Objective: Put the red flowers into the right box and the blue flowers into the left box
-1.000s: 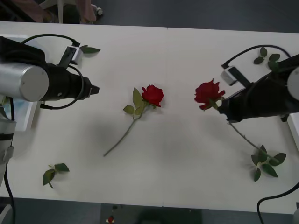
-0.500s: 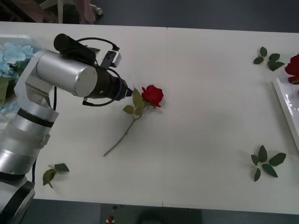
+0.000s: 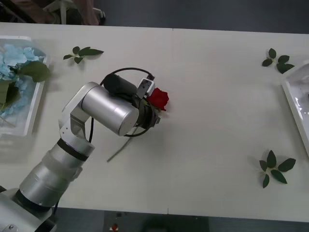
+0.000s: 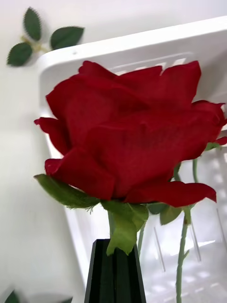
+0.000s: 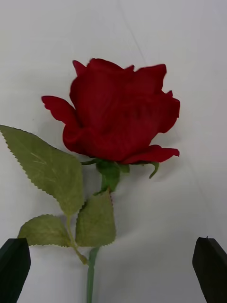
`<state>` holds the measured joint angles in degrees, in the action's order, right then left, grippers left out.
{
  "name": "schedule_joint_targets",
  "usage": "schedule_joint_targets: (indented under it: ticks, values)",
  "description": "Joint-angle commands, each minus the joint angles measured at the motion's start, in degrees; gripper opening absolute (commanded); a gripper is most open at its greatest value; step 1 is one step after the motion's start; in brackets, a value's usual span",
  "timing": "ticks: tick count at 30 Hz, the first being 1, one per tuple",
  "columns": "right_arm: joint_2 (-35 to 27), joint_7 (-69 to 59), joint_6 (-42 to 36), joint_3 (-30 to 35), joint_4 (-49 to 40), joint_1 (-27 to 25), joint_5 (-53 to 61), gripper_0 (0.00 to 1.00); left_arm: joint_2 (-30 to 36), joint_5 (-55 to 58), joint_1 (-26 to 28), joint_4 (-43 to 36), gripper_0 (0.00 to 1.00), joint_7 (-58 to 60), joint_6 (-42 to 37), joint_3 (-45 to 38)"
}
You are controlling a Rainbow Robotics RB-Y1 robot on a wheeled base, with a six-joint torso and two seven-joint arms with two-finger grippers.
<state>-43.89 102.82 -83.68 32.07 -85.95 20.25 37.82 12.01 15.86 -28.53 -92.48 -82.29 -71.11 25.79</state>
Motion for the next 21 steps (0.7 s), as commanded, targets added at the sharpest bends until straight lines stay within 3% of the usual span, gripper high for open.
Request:
schedule_joint_targets:
  ticks: [1, 10, 16, 17, 19, 20, 21]
  values:
    - [-3.0, 2.6, 6.3, -0.3, 4.4, 0.6, -1.0, 0.00, -0.5, -1.4, -0.6, -1.2, 1.00, 0.9, 1.0, 2.7]
    - [-5.9, 4.2, 28.2, -7.6, 18.5, 0.8, -2.1, 0.00, -1.6, -3.7, -0.5, 5.7, 1.00, 0.5, 5.6, 3.1]
    - [-5.5, 4.4, 30.3, -10.3, 21.7, 0.8, -1.7, 0.02, -1.6, -4.1, -0.5, 10.3, 1.00, -0.1, 11.7, 3.1]
    - [-5.6, 4.3, 30.3, -10.7, 21.7, 0.8, -1.7, 0.13, -1.6, -3.9, -0.5, 10.6, 1.00, -0.2, 12.2, 3.4]
    - [-5.5, 4.2, 30.3, -11.1, 21.7, 0.8, -1.5, 0.61, -1.6, -3.8, -0.5, 10.6, 1.00, -0.2, 12.4, 3.7]
    - [-5.6, 4.4, 30.3, -11.1, 21.7, 0.8, -1.3, 0.81, -1.6, -3.7, -0.5, 10.6, 1.00, -0.3, 12.4, 3.7]
    - [-5.6, 4.4, 30.3, -11.1, 21.7, 0.8, -1.0, 0.95, -1.6, -3.7, -0.5, 10.6, 0.98, -0.3, 12.3, 3.7]
